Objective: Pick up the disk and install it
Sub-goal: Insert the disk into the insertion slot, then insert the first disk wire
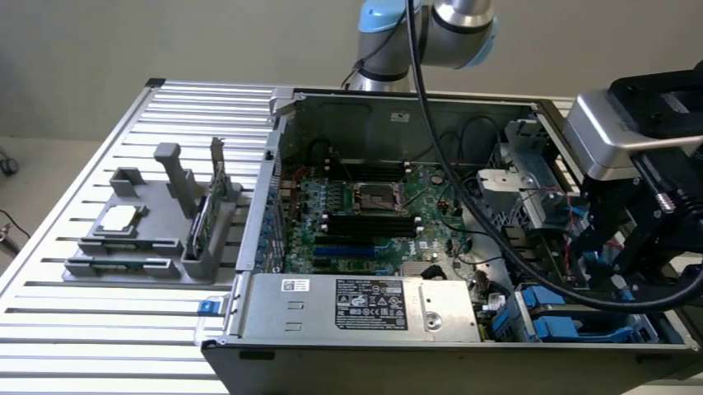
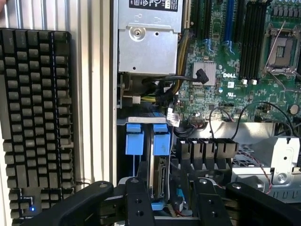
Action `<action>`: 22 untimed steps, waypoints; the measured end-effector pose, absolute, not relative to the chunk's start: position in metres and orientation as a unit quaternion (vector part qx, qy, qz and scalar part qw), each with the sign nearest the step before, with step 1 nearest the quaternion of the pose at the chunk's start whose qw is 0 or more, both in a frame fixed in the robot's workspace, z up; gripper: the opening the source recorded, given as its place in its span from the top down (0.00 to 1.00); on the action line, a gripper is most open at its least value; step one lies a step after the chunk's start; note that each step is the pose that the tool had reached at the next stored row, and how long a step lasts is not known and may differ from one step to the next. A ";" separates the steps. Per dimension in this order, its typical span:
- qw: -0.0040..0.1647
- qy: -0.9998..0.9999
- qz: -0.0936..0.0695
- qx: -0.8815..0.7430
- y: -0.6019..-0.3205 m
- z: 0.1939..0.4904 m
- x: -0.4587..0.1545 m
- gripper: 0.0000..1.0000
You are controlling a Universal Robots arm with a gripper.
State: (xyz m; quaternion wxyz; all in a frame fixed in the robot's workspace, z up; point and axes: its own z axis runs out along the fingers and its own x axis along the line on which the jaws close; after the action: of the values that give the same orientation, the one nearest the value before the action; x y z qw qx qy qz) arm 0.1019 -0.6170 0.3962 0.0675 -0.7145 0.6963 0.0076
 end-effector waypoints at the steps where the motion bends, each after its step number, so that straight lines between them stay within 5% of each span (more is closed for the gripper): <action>1: 0.068 0.696 0.008 -0.715 -0.617 0.396 0.106 0.59; 22: 0.068 0.696 0.008 -0.715 -0.614 0.394 0.122 0.59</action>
State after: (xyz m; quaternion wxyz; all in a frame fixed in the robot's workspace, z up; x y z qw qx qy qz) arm 0.1222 -0.6140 0.3940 0.0677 -0.7145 0.6963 0.0077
